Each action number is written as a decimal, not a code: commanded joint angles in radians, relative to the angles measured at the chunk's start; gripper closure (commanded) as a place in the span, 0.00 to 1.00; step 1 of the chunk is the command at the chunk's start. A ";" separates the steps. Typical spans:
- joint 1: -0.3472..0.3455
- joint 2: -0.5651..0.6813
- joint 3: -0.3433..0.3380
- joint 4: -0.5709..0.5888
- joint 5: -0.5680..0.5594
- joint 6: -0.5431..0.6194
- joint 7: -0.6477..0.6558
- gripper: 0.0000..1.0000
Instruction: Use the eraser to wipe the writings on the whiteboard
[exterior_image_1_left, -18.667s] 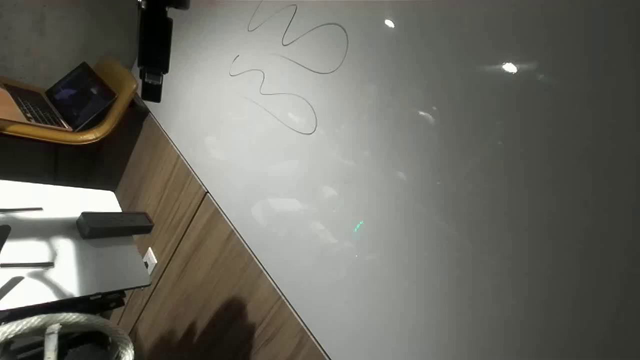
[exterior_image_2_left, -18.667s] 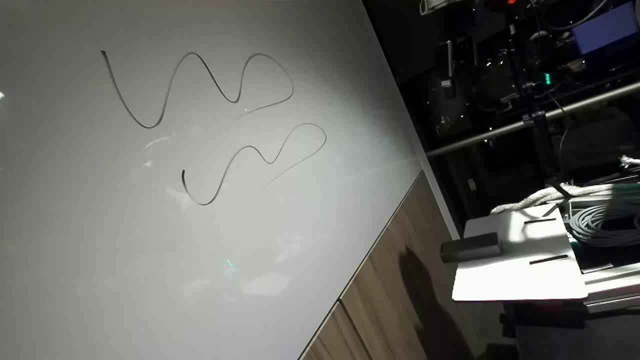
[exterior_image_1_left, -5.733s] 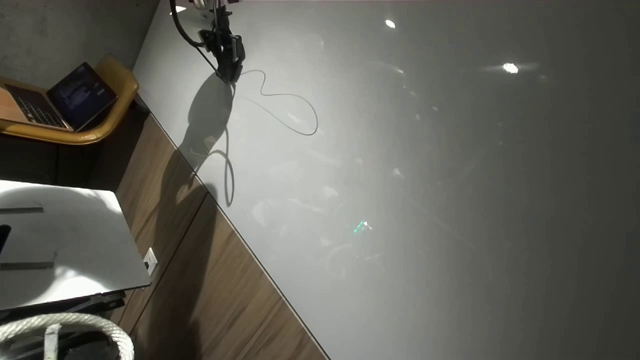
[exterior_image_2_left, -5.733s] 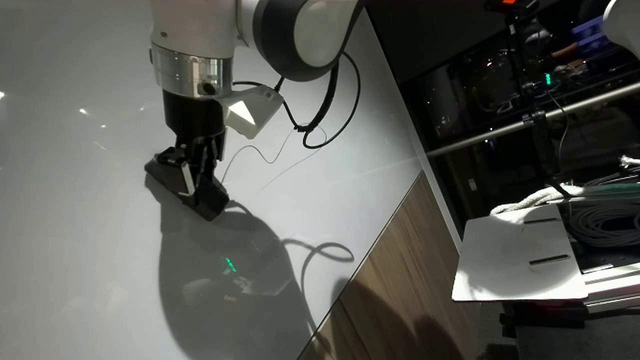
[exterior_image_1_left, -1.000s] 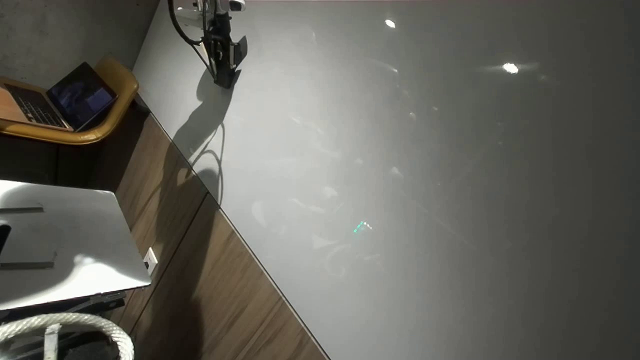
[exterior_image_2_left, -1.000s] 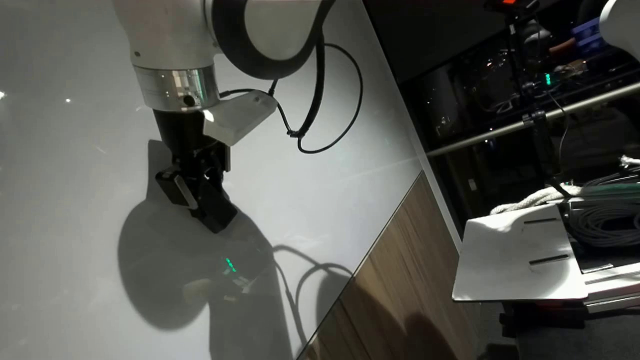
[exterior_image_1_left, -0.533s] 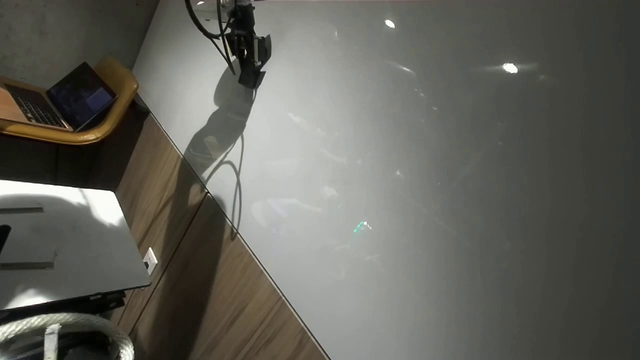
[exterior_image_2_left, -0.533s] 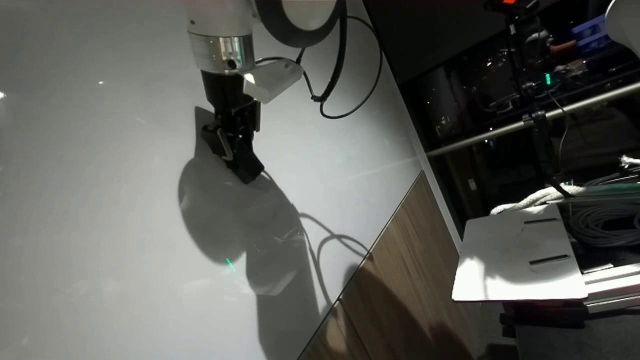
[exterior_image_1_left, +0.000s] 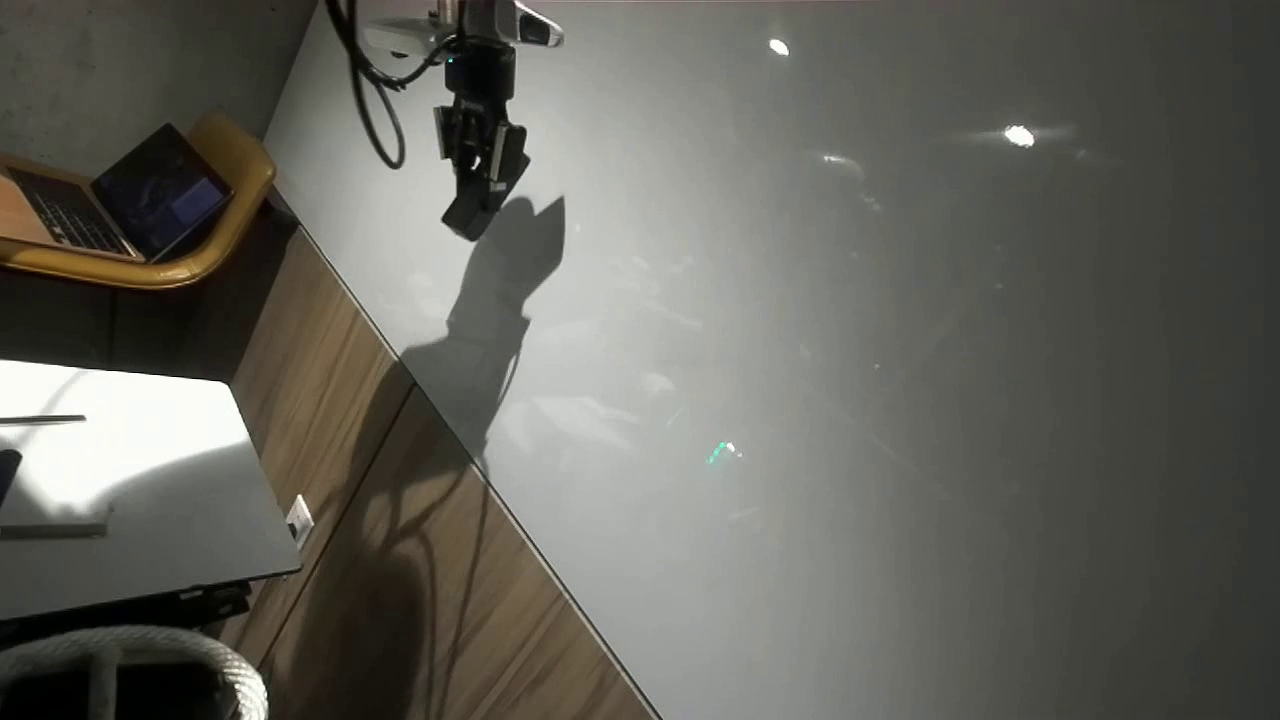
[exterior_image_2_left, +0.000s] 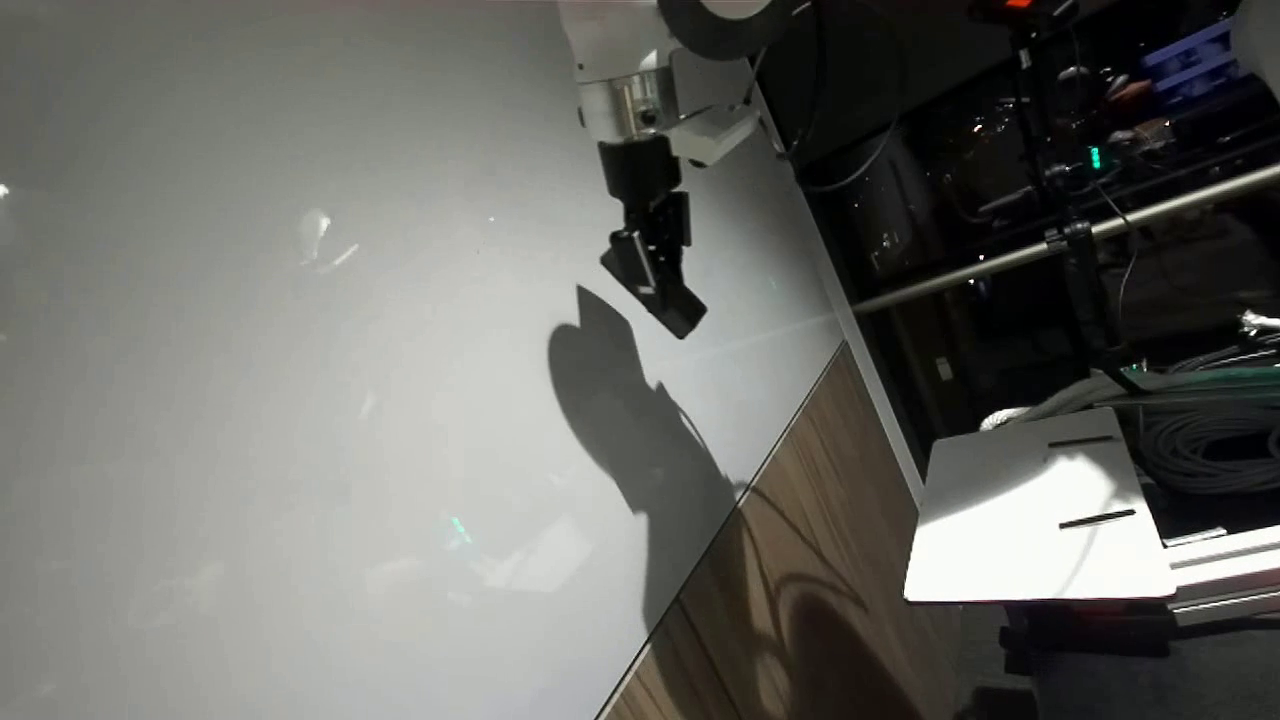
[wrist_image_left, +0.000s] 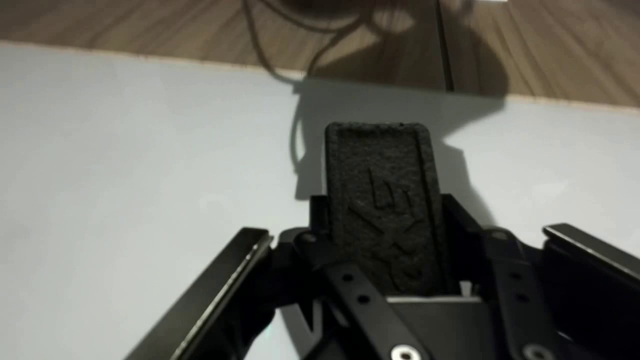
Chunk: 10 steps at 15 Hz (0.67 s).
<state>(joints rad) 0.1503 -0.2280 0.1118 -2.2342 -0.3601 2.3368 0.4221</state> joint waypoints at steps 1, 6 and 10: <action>-0.042 -0.182 -0.022 -0.227 0.135 -0.086 -0.102 0.70; -0.106 -0.250 -0.074 -0.478 0.207 -0.086 -0.188 0.70; -0.106 -0.168 -0.075 -0.516 0.259 -0.044 -0.237 0.70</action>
<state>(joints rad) 0.0394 -0.4446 0.0361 -2.7526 -0.1614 2.2655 0.2358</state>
